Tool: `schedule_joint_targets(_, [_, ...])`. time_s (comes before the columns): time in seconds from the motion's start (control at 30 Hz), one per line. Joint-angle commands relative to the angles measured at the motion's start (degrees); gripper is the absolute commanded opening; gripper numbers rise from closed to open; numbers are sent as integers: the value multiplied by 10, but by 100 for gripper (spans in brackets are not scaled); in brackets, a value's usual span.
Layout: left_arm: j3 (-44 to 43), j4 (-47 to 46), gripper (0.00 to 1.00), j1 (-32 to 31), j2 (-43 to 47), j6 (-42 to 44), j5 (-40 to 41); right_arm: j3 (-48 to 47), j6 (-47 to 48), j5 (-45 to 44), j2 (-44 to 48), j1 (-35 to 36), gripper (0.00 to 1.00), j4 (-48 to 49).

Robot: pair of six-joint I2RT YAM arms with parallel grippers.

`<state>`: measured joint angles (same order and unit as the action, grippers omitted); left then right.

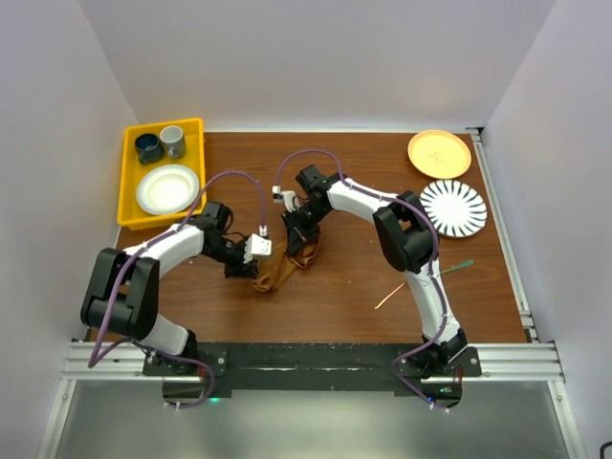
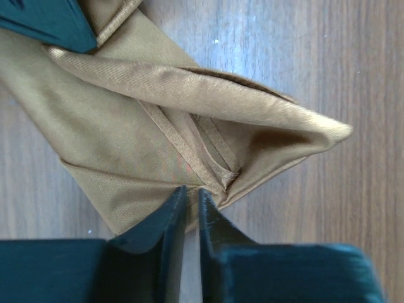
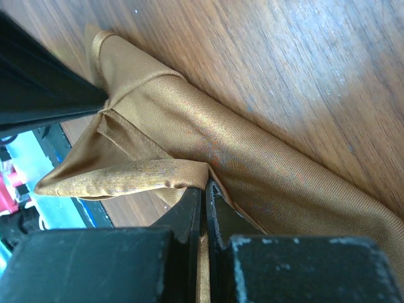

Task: Fold the napkin into a case and place the utensils inside
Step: Fold the 2/3-rectangle-folded napkin at the center of the board.

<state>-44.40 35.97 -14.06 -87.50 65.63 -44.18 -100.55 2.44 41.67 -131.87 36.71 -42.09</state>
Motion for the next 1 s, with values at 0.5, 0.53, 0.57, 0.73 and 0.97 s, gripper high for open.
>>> schedule_joint_targets(0.5, [2, -102, 70, -85, 229, -286, 79, 12, -15, -40, -39, 1, 0, 2])
schedule_joint_targets(0.53, [4, -103, 70, -95, 227, -296, 88, 12, -15, -38, -40, 2, 0, 3])
schedule_joint_targets(0.57, [5, -106, 72, -100, 226, -316, 91, 12, -15, -39, -40, 1, 0, 3])
schedule_joint_targets(0.73, [15, -135, 74, -139, 214, -349, 144, 15, -15, -36, -41, 2, 0, 3])
schedule_joint_targets(0.97, [31, -161, 74, -208, 185, -381, 216, 13, -16, -35, -44, 1, 0, 0])
